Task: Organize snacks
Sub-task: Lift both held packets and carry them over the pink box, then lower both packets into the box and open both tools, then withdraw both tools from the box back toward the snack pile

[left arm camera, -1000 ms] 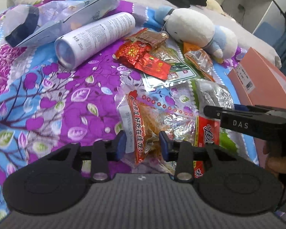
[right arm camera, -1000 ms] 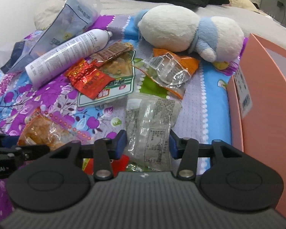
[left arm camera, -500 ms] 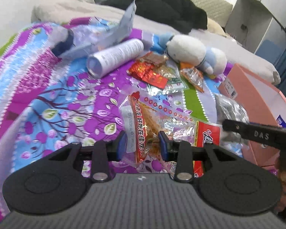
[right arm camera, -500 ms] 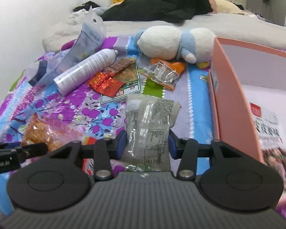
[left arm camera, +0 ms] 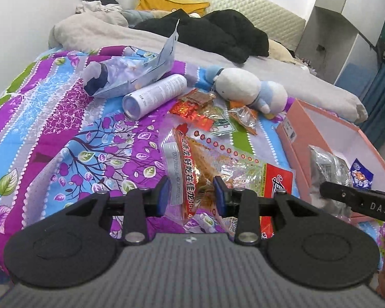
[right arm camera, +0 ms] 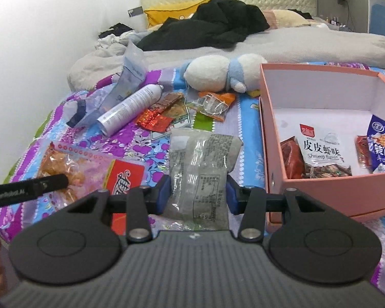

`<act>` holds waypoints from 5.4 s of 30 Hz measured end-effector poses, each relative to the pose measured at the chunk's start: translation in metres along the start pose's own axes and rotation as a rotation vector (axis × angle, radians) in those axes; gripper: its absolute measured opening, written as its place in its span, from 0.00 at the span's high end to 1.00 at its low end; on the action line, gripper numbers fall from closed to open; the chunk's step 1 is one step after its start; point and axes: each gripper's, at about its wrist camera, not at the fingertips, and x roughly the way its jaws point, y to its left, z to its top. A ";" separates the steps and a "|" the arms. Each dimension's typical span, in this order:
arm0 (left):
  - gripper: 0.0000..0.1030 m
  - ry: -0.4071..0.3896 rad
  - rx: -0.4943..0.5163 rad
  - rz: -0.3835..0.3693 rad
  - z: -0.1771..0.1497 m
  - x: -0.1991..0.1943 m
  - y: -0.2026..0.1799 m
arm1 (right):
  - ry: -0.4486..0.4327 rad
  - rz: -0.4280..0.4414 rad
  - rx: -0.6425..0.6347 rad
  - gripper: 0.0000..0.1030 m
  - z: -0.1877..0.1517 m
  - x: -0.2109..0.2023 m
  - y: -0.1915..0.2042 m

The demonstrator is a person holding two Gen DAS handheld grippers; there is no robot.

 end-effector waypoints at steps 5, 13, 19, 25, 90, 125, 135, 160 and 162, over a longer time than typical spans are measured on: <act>0.60 -0.005 0.006 -0.021 0.006 -0.014 -0.011 | -0.032 0.007 0.004 0.54 0.001 -0.021 0.000; 0.60 -0.009 0.022 -0.111 0.018 -0.028 -0.042 | -0.069 -0.004 0.029 0.54 0.004 -0.053 -0.014; 0.60 -0.005 0.064 -0.167 0.017 -0.033 -0.074 | -0.092 -0.052 0.036 0.54 0.004 -0.077 -0.029; 0.60 0.031 0.085 -0.247 0.011 -0.029 -0.104 | -0.099 -0.119 0.072 0.54 -0.006 -0.098 -0.054; 0.31 0.273 0.336 -0.396 0.122 0.136 -0.267 | -0.017 -0.279 0.160 0.21 0.046 -0.032 -0.182; 0.31 0.025 0.250 -0.204 0.016 -0.038 -0.102 | -0.156 -0.089 0.002 0.20 -0.021 -0.098 -0.034; 0.31 0.031 0.205 -0.144 -0.004 -0.042 -0.063 | -0.093 -0.035 -0.030 0.20 -0.047 -0.089 -0.007; 0.31 0.084 0.062 -0.019 0.013 0.065 0.015 | -0.022 0.065 -0.134 0.21 -0.011 0.034 0.029; 0.31 0.094 0.051 -0.014 0.018 0.085 0.022 | -0.010 0.073 -0.139 0.21 -0.008 0.051 0.029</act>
